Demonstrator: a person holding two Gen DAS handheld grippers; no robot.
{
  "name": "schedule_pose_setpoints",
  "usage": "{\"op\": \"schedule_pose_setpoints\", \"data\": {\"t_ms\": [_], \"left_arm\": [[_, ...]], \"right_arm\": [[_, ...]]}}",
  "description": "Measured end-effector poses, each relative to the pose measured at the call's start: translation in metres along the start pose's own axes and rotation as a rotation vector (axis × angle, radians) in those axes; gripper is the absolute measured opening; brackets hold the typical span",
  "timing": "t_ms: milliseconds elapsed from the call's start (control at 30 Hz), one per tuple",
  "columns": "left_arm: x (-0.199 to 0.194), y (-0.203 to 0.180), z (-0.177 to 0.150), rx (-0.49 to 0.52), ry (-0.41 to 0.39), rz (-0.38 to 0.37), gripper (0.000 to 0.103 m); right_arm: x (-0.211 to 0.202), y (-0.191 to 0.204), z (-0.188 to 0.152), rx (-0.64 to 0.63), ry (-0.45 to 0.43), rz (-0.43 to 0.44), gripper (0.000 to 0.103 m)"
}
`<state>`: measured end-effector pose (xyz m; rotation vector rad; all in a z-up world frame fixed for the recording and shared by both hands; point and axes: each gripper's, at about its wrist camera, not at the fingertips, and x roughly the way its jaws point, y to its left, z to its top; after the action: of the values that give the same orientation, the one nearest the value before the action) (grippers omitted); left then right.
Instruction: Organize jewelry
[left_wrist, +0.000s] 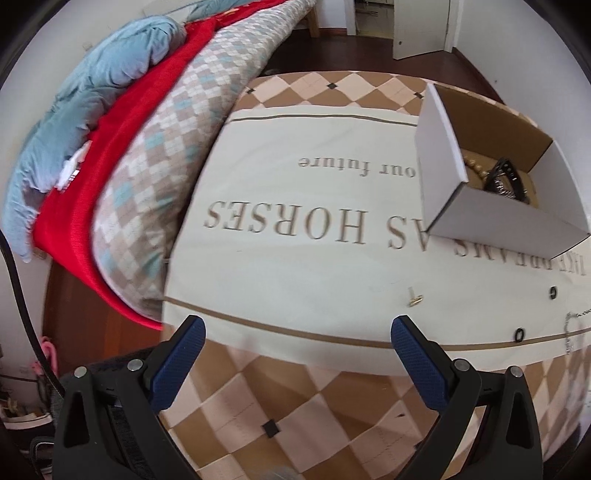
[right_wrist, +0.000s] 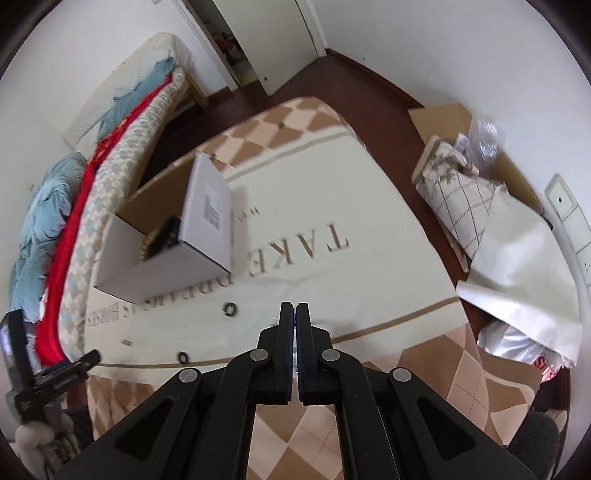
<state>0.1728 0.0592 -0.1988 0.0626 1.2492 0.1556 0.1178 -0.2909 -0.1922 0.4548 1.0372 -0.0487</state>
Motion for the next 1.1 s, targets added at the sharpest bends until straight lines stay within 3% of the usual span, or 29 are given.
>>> {"op": "schedule_pose_setpoints", "data": {"t_ms": [100, 367, 433, 500, 567, 633, 667, 900, 1100], "left_arm": [[0.003, -0.006, 0.002, -0.001, 0.012, -0.054, 0.102], [0.026, -0.039, 0.005, 0.064, 0.073, -0.152, 0.081], [0.032, -0.043, 0.005, 0.07, 0.099, -0.168, 0.055], [0.032, -0.049, 0.007, 0.082, 0.087, -0.173, 0.053], [0.031, -0.053, 0.008, 0.093, 0.081, -0.178, 0.043], [0.028, -0.057, 0.01, 0.113, 0.067, -0.176, 0.015], [0.028, -0.059, 0.011, 0.126, 0.068, -0.181, 0.008], [0.017, -0.037, 0.015, 0.055, 0.085, -0.246, 0.005], [-0.011, -0.009, 0.016, 0.013, 0.051, -0.271, 0.005]], "right_arm": [[-0.009, 0.008, 0.001, -0.013, -0.02, 0.017, 0.001], [-0.006, 0.019, 0.003, -0.025, -0.016, 0.02, 0.001], [-0.004, 0.02, 0.004, -0.033, -0.017, 0.01, 0.001], [-0.003, 0.021, 0.004, -0.039, -0.018, 0.004, 0.001], [-0.002, 0.023, 0.005, -0.047, -0.016, 0.002, 0.001], [-0.001, 0.024, 0.006, -0.052, -0.016, 0.0, 0.001], [-0.001, 0.025, 0.006, -0.053, -0.017, 0.0, 0.001], [-0.014, 0.035, 0.014, -0.055, -0.046, 0.03, 0.0], [-0.034, 0.044, 0.023, -0.056, -0.081, 0.084, 0.0]]}}
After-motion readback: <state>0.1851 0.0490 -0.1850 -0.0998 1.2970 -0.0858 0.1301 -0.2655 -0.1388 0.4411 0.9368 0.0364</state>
